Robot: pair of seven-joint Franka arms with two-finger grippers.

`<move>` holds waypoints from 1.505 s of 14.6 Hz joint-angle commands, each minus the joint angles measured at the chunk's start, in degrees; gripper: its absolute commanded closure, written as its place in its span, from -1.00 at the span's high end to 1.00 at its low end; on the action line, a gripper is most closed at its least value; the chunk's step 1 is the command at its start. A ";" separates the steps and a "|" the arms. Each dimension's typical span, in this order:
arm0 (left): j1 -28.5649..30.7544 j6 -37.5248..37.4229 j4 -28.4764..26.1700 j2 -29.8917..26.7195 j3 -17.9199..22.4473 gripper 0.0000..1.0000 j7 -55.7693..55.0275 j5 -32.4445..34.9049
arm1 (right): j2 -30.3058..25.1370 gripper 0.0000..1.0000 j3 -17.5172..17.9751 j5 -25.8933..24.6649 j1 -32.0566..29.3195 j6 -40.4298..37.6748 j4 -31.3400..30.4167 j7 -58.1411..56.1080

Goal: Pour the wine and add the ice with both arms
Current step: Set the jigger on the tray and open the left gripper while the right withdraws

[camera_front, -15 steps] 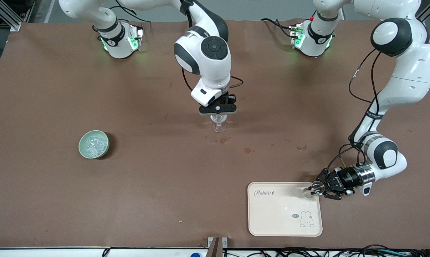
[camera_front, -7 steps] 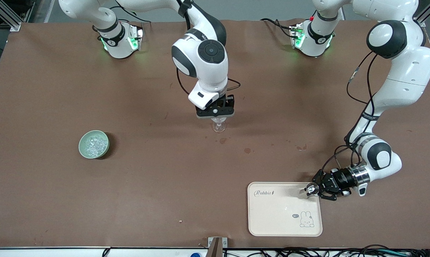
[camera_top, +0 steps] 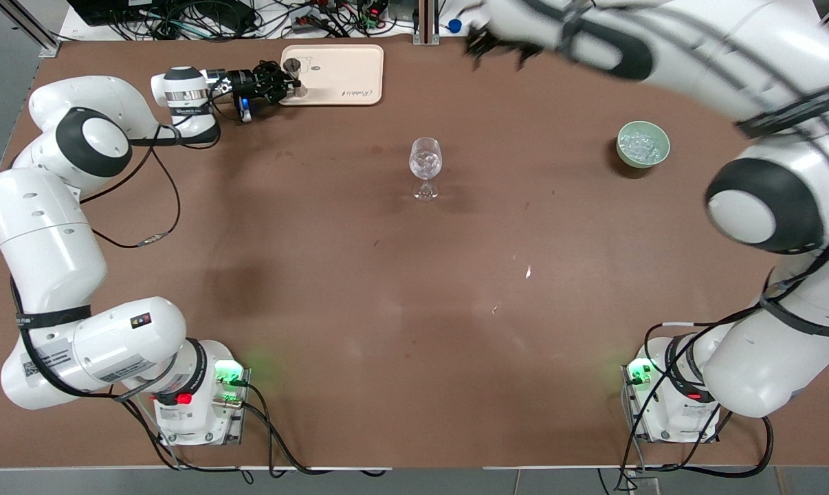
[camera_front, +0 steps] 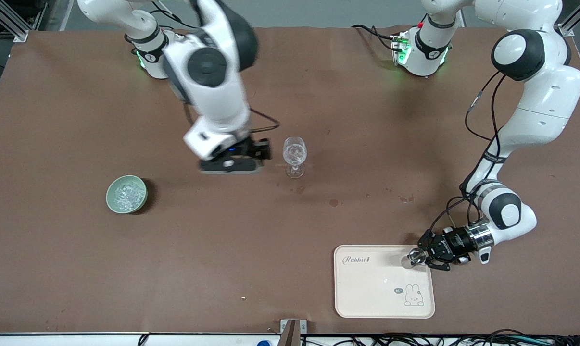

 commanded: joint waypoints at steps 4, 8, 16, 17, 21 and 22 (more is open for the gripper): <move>-0.22 0.30 0.99 0.07 0.84 0.99 3.09 -1.08 | -9.35 0.93 1.24 -1.29 -13.93 -0.55 -7.78 -2.85; 0.30 0.13 0.64 -3.34 1.55 1.00 2.66 7.23 | -13.13 0.94 1.24 -2.36 -20.53 -0.55 -12.35 -6.87; 1.80 -10.93 -1.21 -16.25 1.55 1.00 -5.51 40.37 | -20.77 0.94 1.24 -2.36 -30.29 -0.46 -21.76 -21.03; 1.80 -14.43 -1.21 -19.06 1.55 1.00 -5.95 44.24 | -21.57 0.94 1.33 -2.36 -31.08 -0.46 -22.38 -22.17; 1.80 -26.40 -0.85 -30.22 1.20 1.00 -5.51 52.35 | -22.54 0.94 1.33 -2.36 -34.16 -0.64 -22.57 -28.40; 1.19 -27.90 -0.85 -32.69 1.02 1.00 -5.43 54.54 | -22.45 0.96 1.33 -2.09 -35.21 -0.55 -22.04 -30.77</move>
